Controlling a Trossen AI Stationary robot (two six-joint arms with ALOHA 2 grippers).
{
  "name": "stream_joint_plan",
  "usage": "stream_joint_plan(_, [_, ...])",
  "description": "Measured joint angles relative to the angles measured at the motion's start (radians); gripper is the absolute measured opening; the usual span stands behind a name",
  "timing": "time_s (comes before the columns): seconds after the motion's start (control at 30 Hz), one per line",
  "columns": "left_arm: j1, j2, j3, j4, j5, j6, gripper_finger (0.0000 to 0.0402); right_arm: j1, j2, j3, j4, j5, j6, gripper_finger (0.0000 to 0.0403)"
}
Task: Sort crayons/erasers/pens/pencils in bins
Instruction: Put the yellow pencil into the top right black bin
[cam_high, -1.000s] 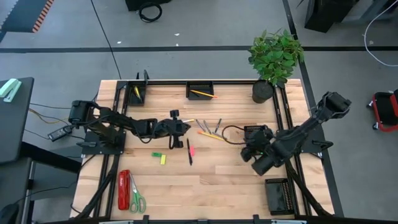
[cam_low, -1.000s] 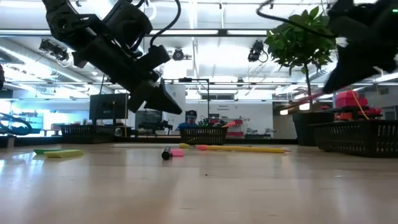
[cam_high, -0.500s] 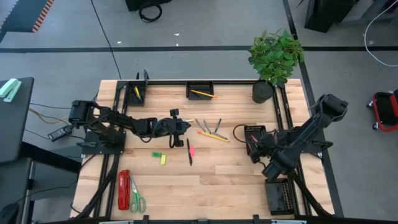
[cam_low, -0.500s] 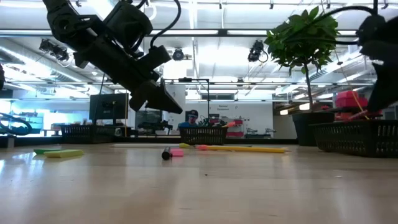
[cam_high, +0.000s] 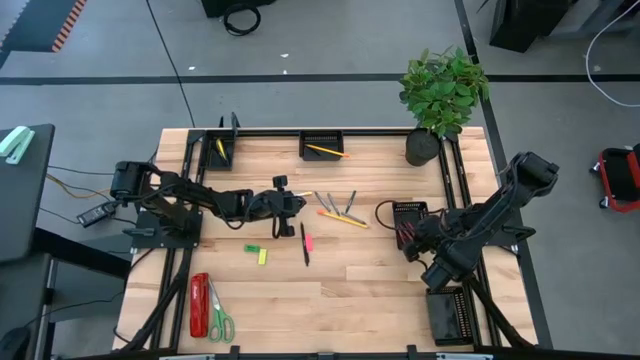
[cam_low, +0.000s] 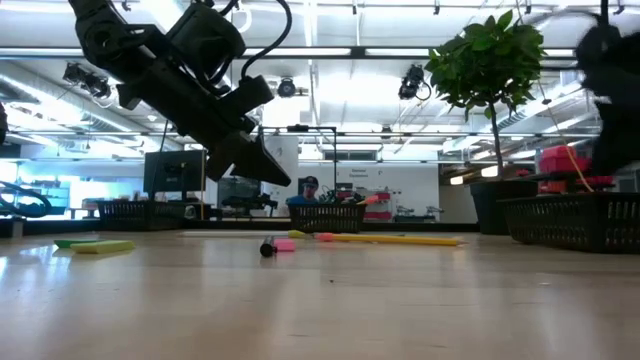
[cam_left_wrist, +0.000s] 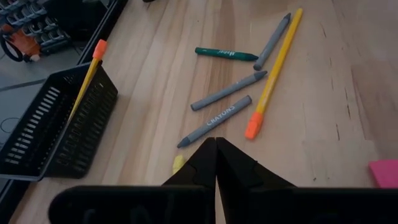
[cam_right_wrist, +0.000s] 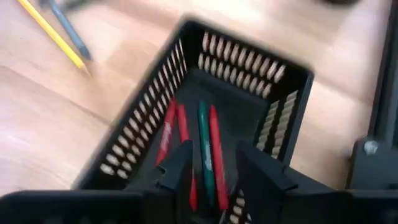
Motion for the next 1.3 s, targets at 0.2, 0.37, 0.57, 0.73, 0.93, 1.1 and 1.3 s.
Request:
stream_joint_plan(0.2, [-0.025, 0.0, 0.0, -0.002, 0.001, 0.003, 0.0017, -0.019, -0.035, 0.132, -0.017, 0.435, -0.179, 0.014])
stream_joint_plan(0.37, [-0.025, 0.0, 0.0, 0.01, 0.0, 0.003, 0.0012, -0.135, -0.027, 0.158, 0.239, 0.532, -0.641, 0.0134])
stream_joint_plan(0.57, [-0.027, 0.0, 0.0, 0.009, 0.0, -0.014, 0.0022, -0.276, -0.027, 0.037, 0.675, 0.413, -1.121, 0.0133])
stream_joint_plan(0.73, [-0.028, 0.0, 0.0, -0.011, 0.0, -0.024, 0.0018, -0.344, -0.027, -0.067, 0.985, 0.262, -1.367, 0.0133])
stream_joint_plan(0.93, [-0.028, 0.0, 0.0, -0.025, 0.0, -0.024, 0.0012, -0.431, -0.027, -0.166, 1.281, 0.064, -1.583, 0.0132])
stream_joint_plan(1.1, [-0.028, 0.0, 0.0, -0.041, 0.0, -0.024, 0.0023, -0.505, -0.027, -0.219, 1.291, -0.035, -1.629, 0.0132])
stream_joint_plan(1.3, [-0.028, 0.0, 0.0, -0.041, 0.0, -0.028, 0.0012, -0.529, -0.027, -0.297, 1.402, -0.073, -1.651, 0.0132])
